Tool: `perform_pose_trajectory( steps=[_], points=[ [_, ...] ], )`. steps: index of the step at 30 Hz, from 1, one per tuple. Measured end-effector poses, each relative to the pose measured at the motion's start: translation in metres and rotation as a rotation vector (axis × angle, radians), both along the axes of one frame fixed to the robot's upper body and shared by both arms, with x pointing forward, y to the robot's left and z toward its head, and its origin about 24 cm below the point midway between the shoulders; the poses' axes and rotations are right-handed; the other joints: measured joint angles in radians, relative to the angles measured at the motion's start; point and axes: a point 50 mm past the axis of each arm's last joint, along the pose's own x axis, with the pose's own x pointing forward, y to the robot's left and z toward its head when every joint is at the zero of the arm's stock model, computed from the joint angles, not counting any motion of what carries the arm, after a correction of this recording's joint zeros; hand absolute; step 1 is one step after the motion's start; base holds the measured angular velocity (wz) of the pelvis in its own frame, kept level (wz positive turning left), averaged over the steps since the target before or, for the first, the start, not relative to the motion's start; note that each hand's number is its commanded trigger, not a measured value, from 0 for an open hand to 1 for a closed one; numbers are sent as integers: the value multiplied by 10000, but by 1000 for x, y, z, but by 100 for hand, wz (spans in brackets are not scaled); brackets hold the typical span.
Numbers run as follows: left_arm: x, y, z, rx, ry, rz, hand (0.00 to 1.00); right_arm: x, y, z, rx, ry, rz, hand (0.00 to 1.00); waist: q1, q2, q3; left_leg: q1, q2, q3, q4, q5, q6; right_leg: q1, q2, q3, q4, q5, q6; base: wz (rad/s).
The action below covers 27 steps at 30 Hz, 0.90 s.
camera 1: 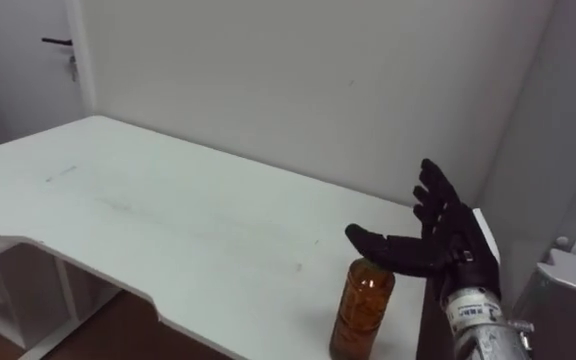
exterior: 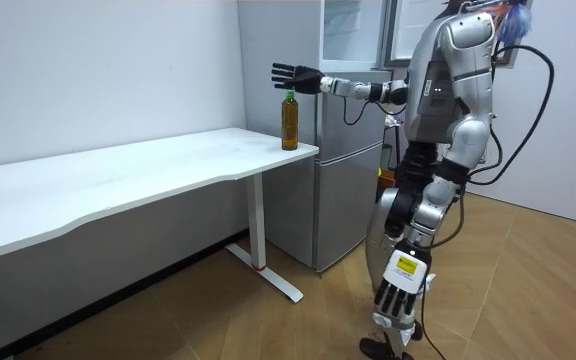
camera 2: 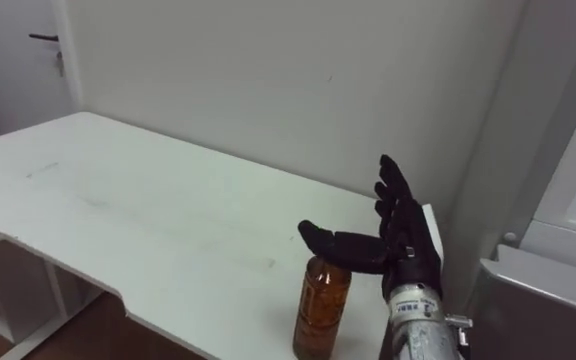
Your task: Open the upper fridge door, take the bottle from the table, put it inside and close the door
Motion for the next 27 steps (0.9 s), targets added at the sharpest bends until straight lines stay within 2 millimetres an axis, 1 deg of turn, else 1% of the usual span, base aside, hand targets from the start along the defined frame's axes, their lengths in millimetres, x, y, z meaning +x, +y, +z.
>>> perform_pose_trajectory(
  steps=[1, 4, 5, 7, 9, 10, 11, 13, 15, 17, 21, 23, 25, 27],
  points=[
    [0, 0, 0, 22, 36, 16, 0, 0, -1, -5, 3, 218, -114, 0, 104, -11, 16, -12, -14, -16, 1, 9, 4, 2, -10, -26, -1, -1, 1, 8],
    [2, 1, 1, 67, -58, 7, 0, 1, -3, -15, -57, 722, -268, 0, 116, -101, 97, -173, -86, -241, 27, 83, 13, -50, -43, -241, 1, -6, 9, 20],
    [3, 1, 1, 53, -100, -7, 0, 1, -4, -20, -109, 903, -300, 0, 123, -127, 107, -253, -131, -343, 49, 105, 16, -94, -45, -254, 0, -16, 26, 23],
    [5, 0, 2, 32, -174, -41, 0, 0, -3, -27, -211, 1256, -269, 0, 126, -135, 101, -390, -175, -450, 142, 112, 22, -150, -39, -261, 2, -26, 43, 17],
    [6, 1, 3, 61, -263, -34, 0, 0, -1, -34, -309, 1608, -162, 0, 228, -165, 81, -484, -180, -453, 168, 116, 26, -221, -39, -258, 1, -27, 44, 4],
    [7, 1, 3, 78, -316, -24, 0, 0, -2, -36, -337, 1700, -174, 0, 333, -191, 65, -529, -180, -443, 165, 119, 23, -284, -39, -250, 5, -27, 44, 0],
    [8, 2, 4, 109, -390, -25, 0, 0, -3, -39, -377, 1835, -253, 0, 382, -232, 37, -555, -178, -444, 146, 138, 21, -316, -39, -258, 4, -27, 44, 0],
    [9, 3, 5, 139, -417, 12, 0, -1, -4, -42, -390, 1975, -315, 0, 441, -281, 9, -551, -170, -445, 127, 148, 19, -317, -35, -261, 2, -27, 44, 2],
    [9, 3, 5, 153, -434, 35, 0, -1, -5, -44, -368, 2031, -392, 0, 521, -312, 12, -539, -166, -444, 121, 149, 17, -309, -29, -262, 2, -27, 44, 0],
    [10, 4, 5, 175, -499, 28, 0, -1, -7, -47, -343, 2146, -544, 0, 608, -353, 37, -538, -167, -443, 126, 150, 16, -296, -32, -280, 2, -26, 44, 0],
    [12, 5, 6, 204, -571, -7, 0, -1, -8, -49, -358, 2249, -611, 0, 635, -408, 80, -572, -170, -446, 147, 155, 13, -303, -37, -288, 2, -26, 43, 0],
    [13, 7, 6, 222, -603, -36, 0, -2, -11, -54, -415, 2489, -712, 0, 642, -434, 102, -639, -172, -451, 157, 155, 12, -349, -42, -302, 1, -25, 42, 3],
    [13, 8, 7, 245, -624, -44, 0, -3, -13, -60, -451, 2730, -801, 0, 666, -438, 155, -664, -172, -458, 158, 157, 13, -365, -43, -303, 2, -25, 42, 2],
    [13, 9, 7, 275, -610, -45, 0, -4, -16, -66, -516, 2978, -914, 0, 710, -440, 163, -680, -172, -459, 156, 157, 13, -388, -46, -299, 3, -25, 41, 0]
  ],
)
